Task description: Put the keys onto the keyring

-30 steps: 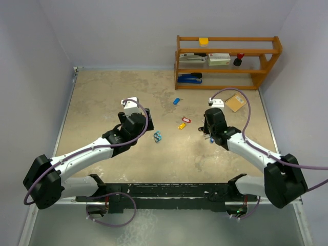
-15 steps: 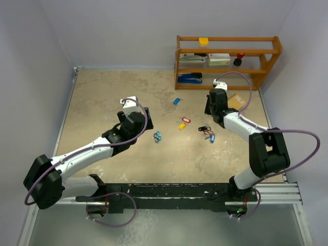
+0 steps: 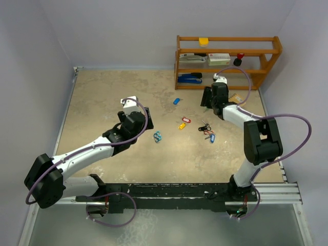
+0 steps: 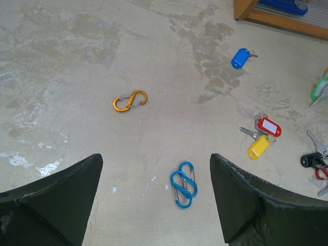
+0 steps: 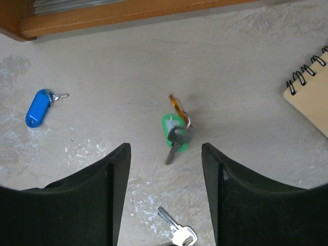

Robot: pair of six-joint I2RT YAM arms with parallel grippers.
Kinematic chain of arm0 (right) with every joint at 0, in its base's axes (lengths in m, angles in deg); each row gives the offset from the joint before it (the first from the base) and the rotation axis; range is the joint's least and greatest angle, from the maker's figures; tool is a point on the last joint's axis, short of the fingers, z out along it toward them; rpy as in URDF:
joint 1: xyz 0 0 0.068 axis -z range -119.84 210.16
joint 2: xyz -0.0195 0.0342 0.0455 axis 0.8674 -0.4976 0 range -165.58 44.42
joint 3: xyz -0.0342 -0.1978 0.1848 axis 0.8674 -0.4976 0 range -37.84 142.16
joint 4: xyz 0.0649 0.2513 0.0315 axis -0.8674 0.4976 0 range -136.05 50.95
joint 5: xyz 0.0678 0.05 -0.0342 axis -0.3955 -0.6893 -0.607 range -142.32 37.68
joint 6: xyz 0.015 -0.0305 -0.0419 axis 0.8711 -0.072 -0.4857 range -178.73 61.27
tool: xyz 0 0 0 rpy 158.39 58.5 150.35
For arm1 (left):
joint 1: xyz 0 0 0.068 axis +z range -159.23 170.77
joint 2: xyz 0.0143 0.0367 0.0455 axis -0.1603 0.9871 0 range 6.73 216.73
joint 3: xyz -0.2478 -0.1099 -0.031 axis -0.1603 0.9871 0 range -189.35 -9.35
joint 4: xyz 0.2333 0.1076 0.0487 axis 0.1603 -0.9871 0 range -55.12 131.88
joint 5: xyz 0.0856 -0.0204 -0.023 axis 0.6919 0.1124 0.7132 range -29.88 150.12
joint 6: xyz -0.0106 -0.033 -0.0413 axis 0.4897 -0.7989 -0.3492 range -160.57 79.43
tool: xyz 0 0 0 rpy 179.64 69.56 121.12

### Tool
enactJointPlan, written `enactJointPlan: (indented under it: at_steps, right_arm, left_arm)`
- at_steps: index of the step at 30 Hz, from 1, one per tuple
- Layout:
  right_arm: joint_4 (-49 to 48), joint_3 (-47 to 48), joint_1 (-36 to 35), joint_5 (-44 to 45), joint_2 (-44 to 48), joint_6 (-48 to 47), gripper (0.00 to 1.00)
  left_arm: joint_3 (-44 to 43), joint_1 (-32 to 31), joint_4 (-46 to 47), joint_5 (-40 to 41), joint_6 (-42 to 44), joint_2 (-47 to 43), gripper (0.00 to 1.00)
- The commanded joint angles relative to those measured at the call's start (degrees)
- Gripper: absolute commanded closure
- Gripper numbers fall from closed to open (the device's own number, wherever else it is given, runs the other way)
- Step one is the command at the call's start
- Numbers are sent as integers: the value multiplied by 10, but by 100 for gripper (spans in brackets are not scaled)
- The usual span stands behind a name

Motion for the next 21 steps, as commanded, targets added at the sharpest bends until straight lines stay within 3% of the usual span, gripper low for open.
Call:
enactJointPlan:
  at_steps: [1,7,15,21]
  right_arm:
    - [-24,9,0,-11,28,-4,38]
    - [-10,-21,-24,-60,61,-18,38]
    - [25,-31,-115,-41,60,-4,37]
    - [25,-37,-139,-40,53,4,36]
  left_arm:
    - [2,5,25,-5,-9,-1,18]
    - [7,5,32,-8,-11,-1,18]
    - [12,5,30,-9,-13,-7,18]
    - [17,5,31,-8,-15,-11,18]
